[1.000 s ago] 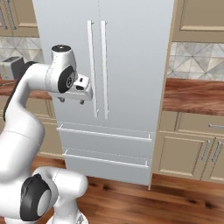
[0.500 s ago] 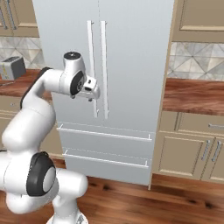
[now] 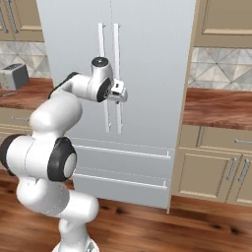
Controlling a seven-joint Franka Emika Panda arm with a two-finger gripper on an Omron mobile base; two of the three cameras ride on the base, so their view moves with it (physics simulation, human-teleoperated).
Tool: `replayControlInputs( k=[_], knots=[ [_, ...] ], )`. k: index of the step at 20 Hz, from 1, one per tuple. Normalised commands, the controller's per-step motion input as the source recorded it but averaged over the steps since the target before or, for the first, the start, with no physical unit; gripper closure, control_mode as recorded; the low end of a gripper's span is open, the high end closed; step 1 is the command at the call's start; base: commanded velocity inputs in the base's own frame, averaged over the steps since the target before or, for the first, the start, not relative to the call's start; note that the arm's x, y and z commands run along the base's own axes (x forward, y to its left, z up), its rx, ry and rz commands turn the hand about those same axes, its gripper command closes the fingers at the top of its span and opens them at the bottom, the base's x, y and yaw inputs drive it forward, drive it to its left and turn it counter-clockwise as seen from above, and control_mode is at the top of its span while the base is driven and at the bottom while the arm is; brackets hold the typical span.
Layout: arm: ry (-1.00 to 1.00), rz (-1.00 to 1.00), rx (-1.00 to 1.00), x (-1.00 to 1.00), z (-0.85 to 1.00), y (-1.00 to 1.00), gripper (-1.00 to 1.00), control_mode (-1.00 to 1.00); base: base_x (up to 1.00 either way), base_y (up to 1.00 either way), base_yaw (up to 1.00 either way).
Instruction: Retrieve the sausage and cheese from the fridge and place them on the cutting board on the counter.
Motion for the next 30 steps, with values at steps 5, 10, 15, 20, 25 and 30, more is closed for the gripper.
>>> replayControlInputs(
  k=[5, 10, 15, 20, 25, 30],
  knots=[
    [-0.2, 0.0, 0.0, 0.88, 0.0, -0.02, -1.0, -1.0, 0.0, 0.0, 0.0],
    [-0.05, 0.0, 0.0, 0.67, 0.1, 0.05, -1.0, -1.0, 0.0, 0.0, 0.0],
    [0.0, -0.04, 0.0, 0.6, 0.08, 0.0, -1.0, -1.0, 0.0, 0.0, 0.0],
    [-0.01, -0.03, 0.0, 0.87, 0.0, 0.0, -1.0, -1.0, 0.0, 0.0, 0.0],
    [-0.02, 0.0, 0.0, 0.32, -0.01, 0.0, -1.0, -1.0, 0.0, 0.0, 0.0],
    [-0.03, 0.0, 0.0, 0.25, -0.04, 0.0, -1.0, -1.0, 0.0, 0.0, 0.0]
  ],
)
